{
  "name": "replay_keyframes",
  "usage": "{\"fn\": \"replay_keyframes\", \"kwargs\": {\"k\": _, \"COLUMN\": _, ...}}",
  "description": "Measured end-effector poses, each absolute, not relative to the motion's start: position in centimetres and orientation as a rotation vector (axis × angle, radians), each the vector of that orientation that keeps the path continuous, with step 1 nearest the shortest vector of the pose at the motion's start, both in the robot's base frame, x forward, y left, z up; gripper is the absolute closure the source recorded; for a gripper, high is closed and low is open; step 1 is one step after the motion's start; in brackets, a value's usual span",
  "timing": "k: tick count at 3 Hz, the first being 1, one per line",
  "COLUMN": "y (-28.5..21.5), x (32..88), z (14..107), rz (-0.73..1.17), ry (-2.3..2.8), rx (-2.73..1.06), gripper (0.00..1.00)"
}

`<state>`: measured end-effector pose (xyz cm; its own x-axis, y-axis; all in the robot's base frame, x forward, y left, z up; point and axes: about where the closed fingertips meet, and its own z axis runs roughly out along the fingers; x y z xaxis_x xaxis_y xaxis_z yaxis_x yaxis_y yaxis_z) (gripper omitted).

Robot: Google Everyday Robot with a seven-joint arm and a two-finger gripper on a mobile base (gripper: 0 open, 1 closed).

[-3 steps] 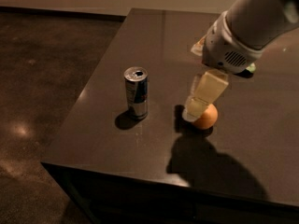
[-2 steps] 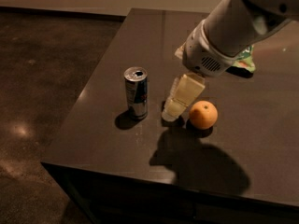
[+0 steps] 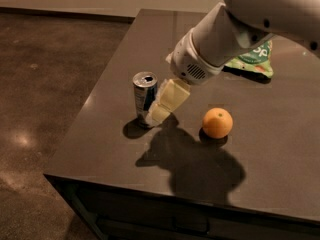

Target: Pick redbull can

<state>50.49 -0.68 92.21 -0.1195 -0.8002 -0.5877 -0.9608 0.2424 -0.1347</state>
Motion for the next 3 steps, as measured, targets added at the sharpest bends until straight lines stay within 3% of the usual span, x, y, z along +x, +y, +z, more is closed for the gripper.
{"fn": "replay_keyframes", "kwargs": {"k": 1, "y": 0.7, "x": 51.0, "z": 91.8, "rz": 0.409, "ry": 1.951, "rx": -1.587, "gripper": 0.00}}
{"fn": "replay_keyframes", "kwargs": {"k": 2, "y": 1.4, "x": 51.1, "z": 91.3, "rz": 0.449, "ry": 1.926, "rx": -1.580, "gripper": 0.08}}
{"fn": "replay_keyframes", "kwargs": {"k": 3, "y": 1.9, "x": 50.6, "z": 91.6, "rz": 0.491, "ry": 1.902, "rx": -1.581, "gripper": 0.24}}
